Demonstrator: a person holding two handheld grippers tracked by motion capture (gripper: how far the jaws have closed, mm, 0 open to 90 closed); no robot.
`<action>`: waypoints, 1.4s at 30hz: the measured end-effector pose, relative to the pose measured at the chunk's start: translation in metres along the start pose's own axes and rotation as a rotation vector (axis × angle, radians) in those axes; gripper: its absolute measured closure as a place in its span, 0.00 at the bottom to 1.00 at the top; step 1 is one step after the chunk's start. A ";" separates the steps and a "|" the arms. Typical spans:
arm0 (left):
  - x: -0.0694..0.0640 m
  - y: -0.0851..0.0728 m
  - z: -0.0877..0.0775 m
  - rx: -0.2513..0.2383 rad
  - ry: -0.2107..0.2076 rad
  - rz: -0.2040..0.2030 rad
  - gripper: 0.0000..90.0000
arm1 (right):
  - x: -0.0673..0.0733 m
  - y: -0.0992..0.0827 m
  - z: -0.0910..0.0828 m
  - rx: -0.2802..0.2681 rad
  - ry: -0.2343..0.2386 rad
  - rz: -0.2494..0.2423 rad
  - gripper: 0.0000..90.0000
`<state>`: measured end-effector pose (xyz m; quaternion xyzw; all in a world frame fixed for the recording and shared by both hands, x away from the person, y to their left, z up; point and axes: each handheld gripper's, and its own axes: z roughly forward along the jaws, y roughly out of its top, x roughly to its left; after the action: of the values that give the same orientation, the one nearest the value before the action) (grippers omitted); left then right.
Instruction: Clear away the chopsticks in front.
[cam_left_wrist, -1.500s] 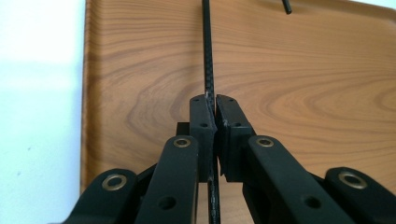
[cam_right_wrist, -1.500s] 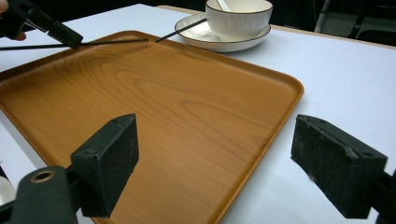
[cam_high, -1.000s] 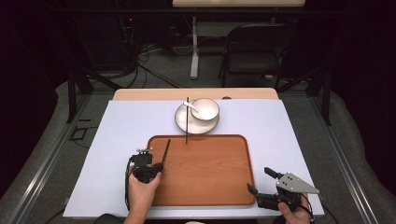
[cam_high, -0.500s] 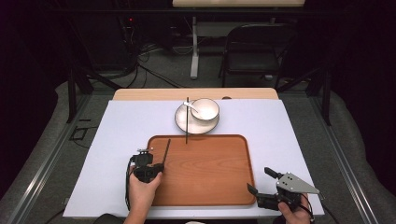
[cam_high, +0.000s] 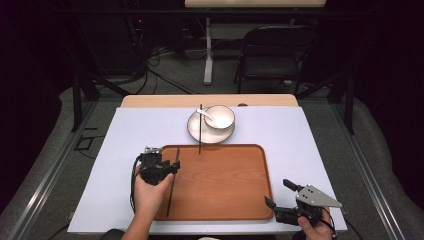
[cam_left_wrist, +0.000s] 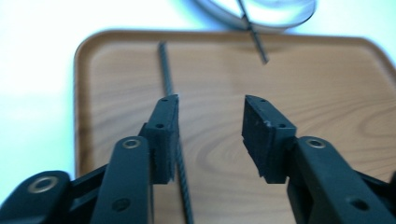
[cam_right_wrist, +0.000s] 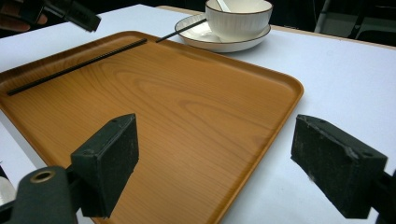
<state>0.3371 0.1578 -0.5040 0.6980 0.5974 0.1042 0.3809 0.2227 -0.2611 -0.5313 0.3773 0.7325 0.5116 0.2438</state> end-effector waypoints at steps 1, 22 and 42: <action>0.001 0.004 0.000 -0.004 -0.003 0.006 0.59 | 0.000 0.000 0.000 0.000 0.000 0.000 0.16; 0.018 0.068 0.023 0.041 0.024 0.074 0.42 | -0.001 0.000 0.000 -0.001 -0.001 0.006 0.16; 0.008 0.104 0.057 0.062 -0.037 0.028 0.38 | -0.001 0.000 0.000 -0.001 0.000 0.011 0.16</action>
<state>0.4519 0.1419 -0.4774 0.7195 0.5833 0.0783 0.3686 0.2228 -0.2619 -0.5316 0.3812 0.7301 0.5134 0.2411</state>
